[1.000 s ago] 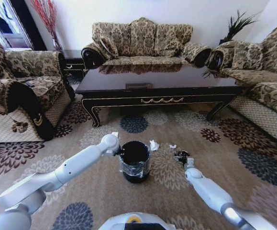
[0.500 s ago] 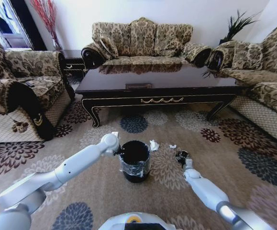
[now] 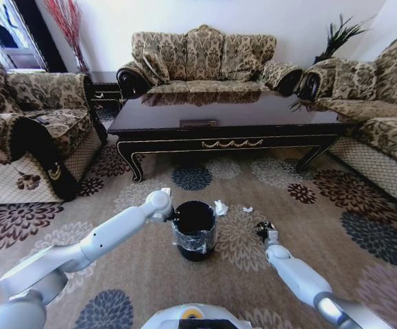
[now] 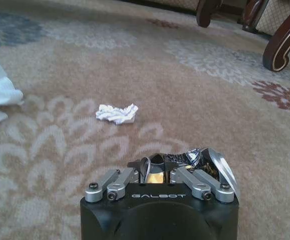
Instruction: Move to the front of the table and pick up the trash from the floor, then place it into the trash bin.
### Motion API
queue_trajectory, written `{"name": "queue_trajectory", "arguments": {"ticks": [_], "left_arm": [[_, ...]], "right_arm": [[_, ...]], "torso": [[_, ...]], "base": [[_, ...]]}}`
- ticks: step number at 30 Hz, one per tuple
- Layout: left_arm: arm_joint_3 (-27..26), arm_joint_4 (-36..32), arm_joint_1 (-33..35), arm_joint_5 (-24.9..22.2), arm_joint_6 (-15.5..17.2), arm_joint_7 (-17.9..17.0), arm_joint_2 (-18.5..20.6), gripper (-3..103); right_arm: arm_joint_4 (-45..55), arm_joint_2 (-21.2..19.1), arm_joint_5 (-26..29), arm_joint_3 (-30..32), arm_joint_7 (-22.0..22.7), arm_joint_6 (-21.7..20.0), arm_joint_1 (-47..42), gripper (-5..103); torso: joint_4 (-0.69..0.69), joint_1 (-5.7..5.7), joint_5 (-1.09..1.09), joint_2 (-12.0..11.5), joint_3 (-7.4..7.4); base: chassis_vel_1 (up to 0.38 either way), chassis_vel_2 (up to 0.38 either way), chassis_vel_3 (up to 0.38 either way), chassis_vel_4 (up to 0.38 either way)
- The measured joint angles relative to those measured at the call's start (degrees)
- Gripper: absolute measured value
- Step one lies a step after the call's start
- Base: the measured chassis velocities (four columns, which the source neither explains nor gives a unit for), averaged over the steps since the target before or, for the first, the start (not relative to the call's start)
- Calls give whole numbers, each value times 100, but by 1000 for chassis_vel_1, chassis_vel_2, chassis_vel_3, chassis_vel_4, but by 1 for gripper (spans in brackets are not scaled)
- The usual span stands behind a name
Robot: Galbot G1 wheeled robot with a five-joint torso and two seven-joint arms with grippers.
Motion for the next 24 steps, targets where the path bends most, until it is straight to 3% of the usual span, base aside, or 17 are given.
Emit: {"name": "queue_trajectory", "arguments": {"ticks": [10,17,24], "left_arm": [[149,132,-145,-31,0,8,-175,0],[457,500,-537,-107,0,38,-516,0],[624,696,-703,-87,1,46,-791,0]], "right_arm": [[1660,-487,83,428,222,-86,-692,23],[3547,-848,211,975,459,-303,-1253,23],[4752,-1117,290,1362,637,-410,-1561,23]], "torso": [[0,0,0,0,0],[0,0,1,0,0],[0,0,0,0,0]], "base": [[0,0,0,0],[0,0,0,0],[0,0,0,0]]}}
